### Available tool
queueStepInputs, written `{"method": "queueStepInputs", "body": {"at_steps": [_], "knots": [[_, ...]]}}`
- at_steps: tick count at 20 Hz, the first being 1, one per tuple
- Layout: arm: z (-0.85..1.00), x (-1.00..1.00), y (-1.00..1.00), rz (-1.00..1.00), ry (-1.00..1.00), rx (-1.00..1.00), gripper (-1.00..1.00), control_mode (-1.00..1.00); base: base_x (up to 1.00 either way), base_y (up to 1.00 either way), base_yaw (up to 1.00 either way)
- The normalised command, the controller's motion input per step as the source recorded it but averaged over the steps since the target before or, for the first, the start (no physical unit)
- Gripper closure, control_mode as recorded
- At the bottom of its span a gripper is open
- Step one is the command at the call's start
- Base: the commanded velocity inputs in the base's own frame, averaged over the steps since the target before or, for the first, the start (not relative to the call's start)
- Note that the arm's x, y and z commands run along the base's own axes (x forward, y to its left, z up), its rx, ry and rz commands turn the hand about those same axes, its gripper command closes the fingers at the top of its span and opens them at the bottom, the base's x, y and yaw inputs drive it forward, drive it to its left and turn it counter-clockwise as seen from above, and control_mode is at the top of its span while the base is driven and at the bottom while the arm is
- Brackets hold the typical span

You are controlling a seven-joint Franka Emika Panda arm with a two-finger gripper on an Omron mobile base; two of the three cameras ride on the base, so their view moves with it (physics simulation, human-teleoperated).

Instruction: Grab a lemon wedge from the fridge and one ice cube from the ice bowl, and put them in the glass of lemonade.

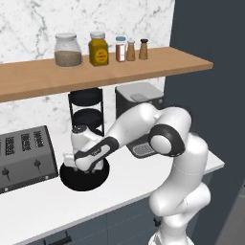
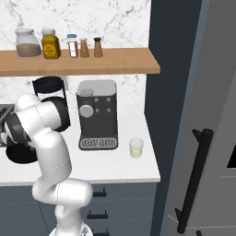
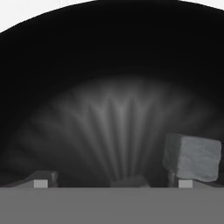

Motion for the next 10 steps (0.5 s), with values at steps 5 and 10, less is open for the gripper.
{"method": "queueStepInputs", "body": {"at_steps": [5,10], "knots": [[-0.37,0.04,-0.02,0.0,-0.01,0.0,-1.0,-1.0,0.0,0.0,0.0],[-0.32,0.06,0.0,0.0,-0.02,0.0,-1.0,-1.0,0.0,0.0,0.0]]}}
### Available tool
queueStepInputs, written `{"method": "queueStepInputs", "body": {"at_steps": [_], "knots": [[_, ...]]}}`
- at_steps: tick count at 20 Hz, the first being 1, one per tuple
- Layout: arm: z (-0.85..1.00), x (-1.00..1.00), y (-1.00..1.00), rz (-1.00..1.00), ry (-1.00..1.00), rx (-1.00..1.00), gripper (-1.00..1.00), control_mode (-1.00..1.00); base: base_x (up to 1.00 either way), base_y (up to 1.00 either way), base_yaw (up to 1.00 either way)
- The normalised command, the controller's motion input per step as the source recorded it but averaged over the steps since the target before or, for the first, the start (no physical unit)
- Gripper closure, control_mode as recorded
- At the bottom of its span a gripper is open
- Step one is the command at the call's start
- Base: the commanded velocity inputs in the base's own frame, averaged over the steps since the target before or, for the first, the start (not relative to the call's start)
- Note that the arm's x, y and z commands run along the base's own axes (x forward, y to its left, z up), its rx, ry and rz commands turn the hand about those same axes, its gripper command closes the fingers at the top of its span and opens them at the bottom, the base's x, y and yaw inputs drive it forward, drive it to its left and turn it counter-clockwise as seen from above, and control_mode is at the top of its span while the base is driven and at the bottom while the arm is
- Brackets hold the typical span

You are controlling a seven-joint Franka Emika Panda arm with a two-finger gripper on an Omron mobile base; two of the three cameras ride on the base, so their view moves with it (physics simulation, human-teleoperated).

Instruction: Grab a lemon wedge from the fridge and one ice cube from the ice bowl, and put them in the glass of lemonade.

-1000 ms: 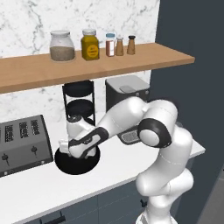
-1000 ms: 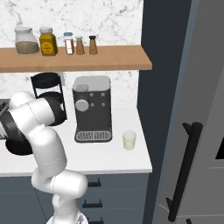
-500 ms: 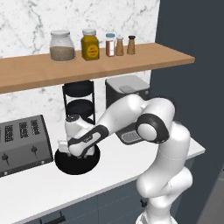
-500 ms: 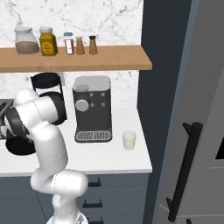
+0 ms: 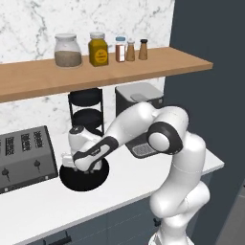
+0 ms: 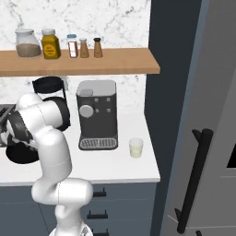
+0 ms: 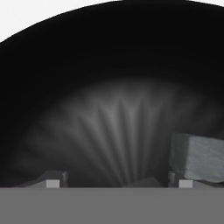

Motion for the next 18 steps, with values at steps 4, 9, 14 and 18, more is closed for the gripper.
{"method": "queueStepInputs", "body": {"at_steps": [4,9,14,18], "knots": [[-0.31,0.0,0.0,0.0,0.0,0.0,1.0,-1.0,0.0,0.0,0.0],[-0.21,0.0,0.0,0.0,0.0,0.0,1.0,-1.0,0.0,0.0,0.0],[-0.09,0.0,0.0,0.0,0.0,0.0,1.0,-1.0,0.0,0.0,0.0],[-0.05,0.0,0.0,0.0,0.0,0.0,1.0,-1.0,0.0,0.0,0.0]]}}
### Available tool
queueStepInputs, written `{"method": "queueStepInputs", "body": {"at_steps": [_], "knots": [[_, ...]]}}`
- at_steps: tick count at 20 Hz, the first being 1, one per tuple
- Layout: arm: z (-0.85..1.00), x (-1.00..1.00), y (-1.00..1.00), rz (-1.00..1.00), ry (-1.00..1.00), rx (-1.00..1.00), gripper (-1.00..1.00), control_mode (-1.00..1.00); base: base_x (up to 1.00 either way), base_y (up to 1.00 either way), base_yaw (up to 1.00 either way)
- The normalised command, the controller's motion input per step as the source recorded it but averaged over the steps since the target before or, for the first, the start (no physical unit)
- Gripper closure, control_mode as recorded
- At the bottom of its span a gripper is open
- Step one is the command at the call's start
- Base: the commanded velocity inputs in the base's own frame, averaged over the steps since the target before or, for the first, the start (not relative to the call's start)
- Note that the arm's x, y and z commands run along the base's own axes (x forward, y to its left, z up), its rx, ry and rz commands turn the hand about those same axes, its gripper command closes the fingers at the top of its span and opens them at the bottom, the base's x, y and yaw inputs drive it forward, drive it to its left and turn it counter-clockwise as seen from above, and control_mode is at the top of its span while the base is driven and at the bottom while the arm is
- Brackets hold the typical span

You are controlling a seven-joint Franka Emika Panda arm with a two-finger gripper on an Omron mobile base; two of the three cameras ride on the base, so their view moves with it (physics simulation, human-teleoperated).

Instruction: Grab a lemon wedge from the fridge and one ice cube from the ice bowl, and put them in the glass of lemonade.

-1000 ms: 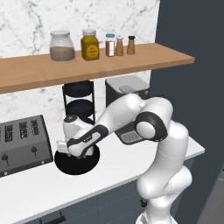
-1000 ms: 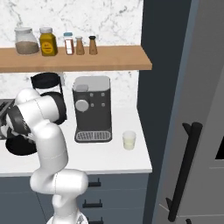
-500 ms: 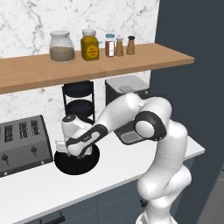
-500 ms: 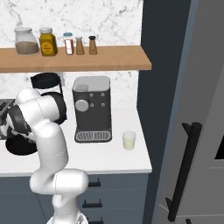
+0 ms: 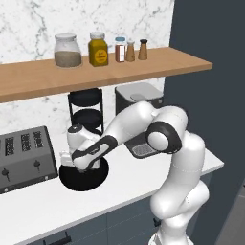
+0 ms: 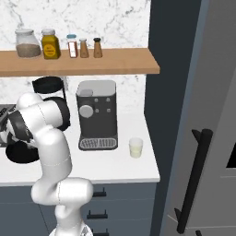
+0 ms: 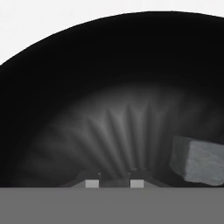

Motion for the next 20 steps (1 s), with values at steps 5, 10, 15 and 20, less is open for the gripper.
{"method": "queueStepInputs", "body": {"at_steps": [5,10,15,20], "knots": [[-0.01,0.0,0.0,0.0,0.0,0.0,1.0,-1.0,0.0,0.0,0.0],[0.08,-0.15,0.0,0.0,-0.03,0.0,1.0,-1.0,0.0,0.0,0.0],[0.51,-0.41,-0.11,0.0,-0.12,0.0,1.0,-1.0,0.0,0.0,0.0],[0.41,-0.3,-0.4,-0.03,-0.06,0.0,1.0,-1.0,0.0,0.0,0.0]]}}
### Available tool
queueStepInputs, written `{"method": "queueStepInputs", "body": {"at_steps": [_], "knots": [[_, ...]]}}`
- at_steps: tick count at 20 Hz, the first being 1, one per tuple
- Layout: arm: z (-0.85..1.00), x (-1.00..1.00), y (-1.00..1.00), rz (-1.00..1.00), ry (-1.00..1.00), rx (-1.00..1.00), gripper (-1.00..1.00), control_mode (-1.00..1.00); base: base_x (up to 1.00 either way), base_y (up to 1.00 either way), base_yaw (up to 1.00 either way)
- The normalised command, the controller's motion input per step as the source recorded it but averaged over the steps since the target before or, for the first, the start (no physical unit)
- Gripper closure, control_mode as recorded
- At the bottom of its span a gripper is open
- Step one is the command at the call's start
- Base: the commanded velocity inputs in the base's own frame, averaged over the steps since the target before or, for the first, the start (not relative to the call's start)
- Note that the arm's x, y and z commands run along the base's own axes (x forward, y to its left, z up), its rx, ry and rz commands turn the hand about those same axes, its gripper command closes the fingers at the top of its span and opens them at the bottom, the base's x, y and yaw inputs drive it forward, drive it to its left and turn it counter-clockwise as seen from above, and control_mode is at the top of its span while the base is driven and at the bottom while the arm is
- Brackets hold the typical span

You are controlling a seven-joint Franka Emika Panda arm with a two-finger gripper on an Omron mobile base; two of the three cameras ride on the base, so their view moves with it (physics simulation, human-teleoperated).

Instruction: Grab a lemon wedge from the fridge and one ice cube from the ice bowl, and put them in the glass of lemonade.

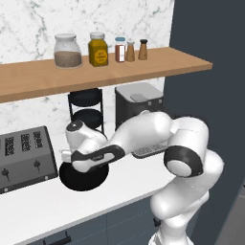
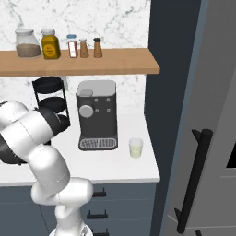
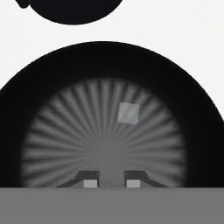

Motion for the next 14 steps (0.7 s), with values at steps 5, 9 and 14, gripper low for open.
{"method": "queueStepInputs", "body": {"at_steps": [5,9,14], "knots": [[0.34,-0.34,-0.66,-0.09,-0.04,0.0,1.0,-1.0,0.0,0.0,0.0],[0.43,-0.29,-0.75,-0.11,-0.05,0.0,1.0,-1.0,0.0,0.0,0.0],[0.43,-0.29,-0.89,-0.12,-0.09,0.0,1.0,-1.0,0.0,0.0,0.0]]}}
